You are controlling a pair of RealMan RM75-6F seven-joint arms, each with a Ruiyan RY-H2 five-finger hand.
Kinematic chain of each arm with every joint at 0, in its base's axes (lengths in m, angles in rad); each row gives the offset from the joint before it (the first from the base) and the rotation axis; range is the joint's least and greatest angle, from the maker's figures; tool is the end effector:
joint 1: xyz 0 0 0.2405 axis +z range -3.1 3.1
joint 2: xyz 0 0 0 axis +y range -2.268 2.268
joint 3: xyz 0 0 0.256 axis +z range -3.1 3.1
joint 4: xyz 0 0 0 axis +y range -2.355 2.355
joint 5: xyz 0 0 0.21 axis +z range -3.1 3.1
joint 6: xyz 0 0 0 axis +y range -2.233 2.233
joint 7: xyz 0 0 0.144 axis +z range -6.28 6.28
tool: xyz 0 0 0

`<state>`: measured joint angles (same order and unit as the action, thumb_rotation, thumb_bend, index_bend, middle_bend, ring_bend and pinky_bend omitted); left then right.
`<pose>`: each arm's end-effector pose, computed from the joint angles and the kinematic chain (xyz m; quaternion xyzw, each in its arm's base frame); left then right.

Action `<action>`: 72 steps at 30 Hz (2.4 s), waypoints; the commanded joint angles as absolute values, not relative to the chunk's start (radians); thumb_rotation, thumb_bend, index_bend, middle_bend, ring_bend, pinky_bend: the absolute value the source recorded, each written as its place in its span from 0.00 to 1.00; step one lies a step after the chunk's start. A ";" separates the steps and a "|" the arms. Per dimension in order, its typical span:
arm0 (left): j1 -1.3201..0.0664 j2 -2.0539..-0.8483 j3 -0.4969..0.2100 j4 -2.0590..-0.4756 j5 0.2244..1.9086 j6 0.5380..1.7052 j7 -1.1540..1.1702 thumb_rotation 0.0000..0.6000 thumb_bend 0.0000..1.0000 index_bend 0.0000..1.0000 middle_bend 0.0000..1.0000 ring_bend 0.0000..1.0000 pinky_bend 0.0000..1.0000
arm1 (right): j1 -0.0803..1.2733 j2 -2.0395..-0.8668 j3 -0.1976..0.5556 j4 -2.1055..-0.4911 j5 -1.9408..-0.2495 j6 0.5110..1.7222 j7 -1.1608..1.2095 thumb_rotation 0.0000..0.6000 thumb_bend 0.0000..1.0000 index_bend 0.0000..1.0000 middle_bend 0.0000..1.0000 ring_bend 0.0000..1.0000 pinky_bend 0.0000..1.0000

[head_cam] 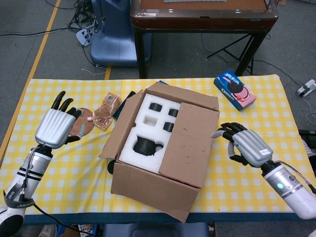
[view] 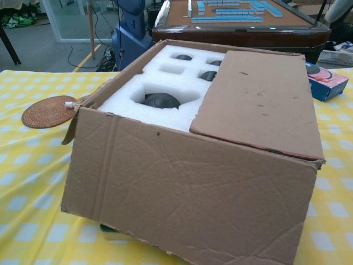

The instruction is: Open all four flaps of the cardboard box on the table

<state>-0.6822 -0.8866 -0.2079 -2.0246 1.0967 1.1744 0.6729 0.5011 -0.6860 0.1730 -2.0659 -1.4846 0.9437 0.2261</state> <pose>-0.1247 0.3208 0.1809 -0.7336 -0.1777 -0.3269 0.5686 -0.1555 -0.2674 0.1851 0.7271 -0.4278 0.3999 0.3584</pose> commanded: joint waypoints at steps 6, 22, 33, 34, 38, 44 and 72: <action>-0.548 -0.890 -0.151 -1.953 1.145 1.235 0.445 0.44 0.53 0.45 0.46 0.18 0.00 | 0.764 -0.885 0.253 -1.996 -1.268 0.720 -0.050 1.00 1.00 0.30 0.32 0.15 0.13; -0.403 -0.883 -0.067 -1.915 1.343 1.326 0.290 0.43 0.53 0.45 0.46 0.18 0.00 | 0.997 -1.163 0.232 -1.792 -1.009 0.668 -0.271 1.00 1.00 0.33 0.35 0.17 0.13; -0.387 -0.886 -0.074 -1.913 1.357 1.317 0.280 0.44 0.53 0.45 0.46 0.18 0.00 | 1.008 -1.151 0.191 -1.796 -1.002 0.684 -0.290 1.00 1.00 0.35 0.38 0.18 0.13; -0.386 -0.887 -0.075 -1.913 1.357 1.315 0.281 0.44 0.53 0.45 0.46 0.18 0.00 | 1.008 -1.148 0.186 -1.798 -1.002 0.685 -0.291 1.00 1.00 0.35 0.38 0.18 0.13; -0.387 -0.890 -0.080 -1.911 1.355 1.306 0.284 0.44 0.53 0.45 0.46 0.18 0.00 | 1.010 -1.143 0.173 -1.798 -1.000 0.683 -0.293 1.00 1.00 0.36 0.39 0.18 0.13; -0.383 -0.890 -0.086 -1.909 1.353 1.299 0.278 0.44 0.53 0.45 0.46 0.18 0.00 | 1.022 -1.151 0.162 -1.787 -0.998 0.675 -0.293 1.00 1.00 0.37 0.40 0.18 0.13; -0.374 -0.923 -0.122 -1.886 1.333 1.316 0.332 0.44 0.53 0.47 0.46 0.18 0.00 | 0.923 -0.857 0.205 -2.013 -1.031 0.766 -0.161 1.00 1.00 0.38 0.56 0.30 0.13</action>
<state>-0.3740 -0.9229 -0.1215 -1.8857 1.3325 1.3158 0.3316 0.9328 -0.8730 0.1967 -1.9980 -1.0280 0.7576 -0.1735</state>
